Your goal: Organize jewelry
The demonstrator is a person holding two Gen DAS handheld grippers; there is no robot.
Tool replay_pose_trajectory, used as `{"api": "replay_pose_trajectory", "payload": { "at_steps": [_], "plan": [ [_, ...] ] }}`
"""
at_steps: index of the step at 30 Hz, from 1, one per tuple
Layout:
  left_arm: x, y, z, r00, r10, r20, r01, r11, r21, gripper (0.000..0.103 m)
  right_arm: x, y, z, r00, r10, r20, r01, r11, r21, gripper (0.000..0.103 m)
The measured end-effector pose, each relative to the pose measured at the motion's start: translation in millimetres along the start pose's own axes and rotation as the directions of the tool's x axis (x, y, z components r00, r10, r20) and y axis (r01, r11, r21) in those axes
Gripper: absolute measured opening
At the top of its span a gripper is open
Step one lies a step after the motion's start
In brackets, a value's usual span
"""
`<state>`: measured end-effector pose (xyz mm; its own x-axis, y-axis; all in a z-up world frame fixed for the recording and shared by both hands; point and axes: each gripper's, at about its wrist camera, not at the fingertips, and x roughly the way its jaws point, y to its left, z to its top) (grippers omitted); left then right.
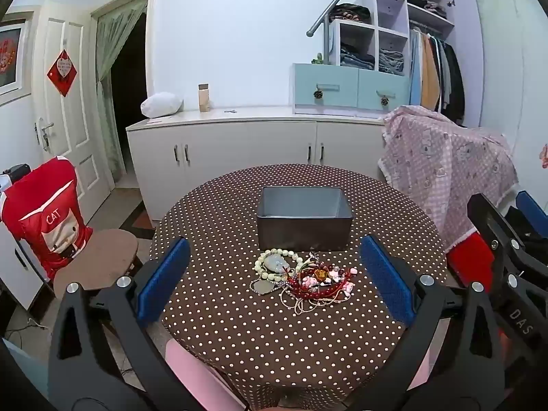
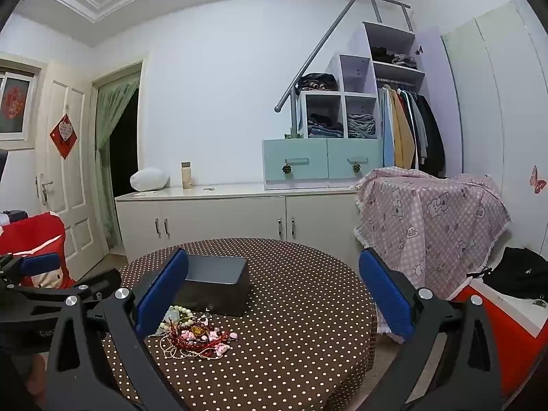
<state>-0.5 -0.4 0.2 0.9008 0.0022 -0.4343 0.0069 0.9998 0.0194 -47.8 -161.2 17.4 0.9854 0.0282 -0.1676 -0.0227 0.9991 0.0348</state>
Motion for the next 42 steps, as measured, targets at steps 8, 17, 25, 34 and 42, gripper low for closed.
{"api": "replay_pose_trajectory", "payload": {
  "at_steps": [8, 17, 25, 34, 42],
  "plan": [
    [-9.6, -5.7, 2.1, 1.0, 0.0, 0.017, 0.0, 1.0, 0.0, 0.098, -0.6, -1.0, -1.1, 1.0, 0.004, 0.001, -0.004, 1.0, 0.002, 0.096],
    [-7.1, -1.1, 2.4, 1.0, 0.001, 0.019, -0.001, 1.0, -0.003, 0.098, -3.5, -3.8, 0.3, 1.0, 0.003, 0.007, -0.003, 1.0, 0.004, 0.096],
    [-7.1, -0.4, 2.9, 1.0, 0.002, 0.021, -0.002, 1.0, -0.003, 0.098, -2.3, 1.8, -1.6, 1.0, 0.007, 0.008, -0.007, 1.0, 0.0, 0.096],
    [-7.7, -1.7, 3.3, 1.0, 0.003, 0.023, -0.002, 1.0, -0.002, 0.098, -2.4, 1.7, -1.1, 1.0, 0.007, 0.008, -0.007, 1.0, 0.002, 0.096],
    [-8.1, -1.8, 3.5, 1.0, 0.003, 0.022, -0.003, 1.0, -0.002, 0.098, -1.2, 1.8, -2.3, 1.0, 0.007, 0.007, -0.007, 1.0, 0.0, 0.096]
  ]
}}
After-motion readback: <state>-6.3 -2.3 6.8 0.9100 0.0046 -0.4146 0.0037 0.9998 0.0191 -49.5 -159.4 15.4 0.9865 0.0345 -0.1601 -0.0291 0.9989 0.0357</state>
